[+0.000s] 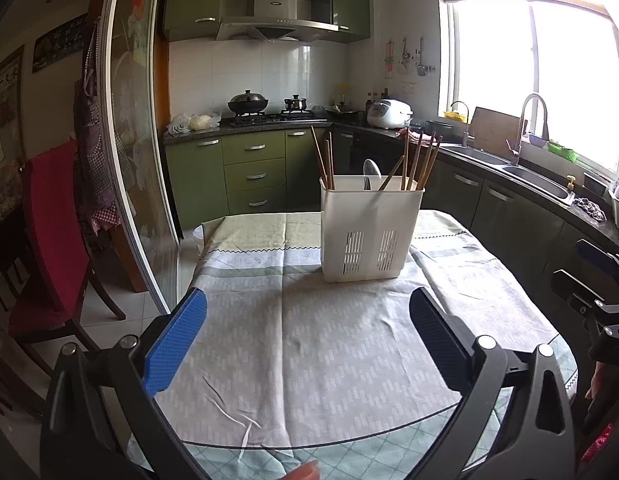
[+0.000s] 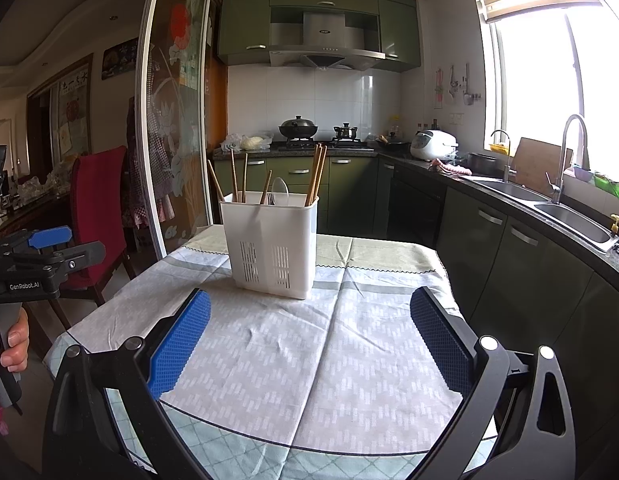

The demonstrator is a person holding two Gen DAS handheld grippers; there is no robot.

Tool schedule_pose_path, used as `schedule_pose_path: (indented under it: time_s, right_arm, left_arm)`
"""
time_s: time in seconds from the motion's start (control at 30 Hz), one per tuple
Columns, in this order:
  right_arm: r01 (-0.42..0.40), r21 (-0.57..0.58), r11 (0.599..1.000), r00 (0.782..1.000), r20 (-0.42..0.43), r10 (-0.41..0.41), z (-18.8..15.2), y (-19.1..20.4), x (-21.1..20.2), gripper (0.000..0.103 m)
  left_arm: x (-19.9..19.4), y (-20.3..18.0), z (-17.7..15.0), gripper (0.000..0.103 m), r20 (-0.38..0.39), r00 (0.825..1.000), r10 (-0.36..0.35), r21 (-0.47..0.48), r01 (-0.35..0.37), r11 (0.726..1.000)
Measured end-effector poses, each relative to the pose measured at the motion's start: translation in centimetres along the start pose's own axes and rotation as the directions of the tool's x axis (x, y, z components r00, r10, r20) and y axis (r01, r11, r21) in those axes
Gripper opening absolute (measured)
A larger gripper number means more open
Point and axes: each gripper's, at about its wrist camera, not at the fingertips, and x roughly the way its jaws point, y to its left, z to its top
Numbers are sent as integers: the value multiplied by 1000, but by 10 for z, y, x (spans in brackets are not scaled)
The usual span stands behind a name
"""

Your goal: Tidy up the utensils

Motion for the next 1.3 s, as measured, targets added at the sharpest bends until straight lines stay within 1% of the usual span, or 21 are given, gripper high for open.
schedule_pose_path:
  time_s: [0.6, 1.03, 1.2, 1.3]
  right_arm:
    - [-6, -1, 1000, 1000, -1, 6, -1, 1, 1, 98]
    - [-9, -3, 1000, 1000, -3, 9, -1, 2, 1, 98]
    - [-9, -2, 1000, 1000, -4, 9, -2, 2, 1, 98]
    - [-9, -4, 1000, 1000, -5, 9, -2, 2, 2, 98]
  left_arm:
    - [-4, 5, 6, 97, 10, 1000, 8, 3, -8, 1000]
    - [-2, 7, 6, 97, 0, 1000, 0, -5, 0, 1000]
    - [1, 5, 4, 97, -10, 1000, 0, 10, 0, 1000]
    - [0, 6, 3, 97, 2, 1000, 2, 4, -2, 1000]
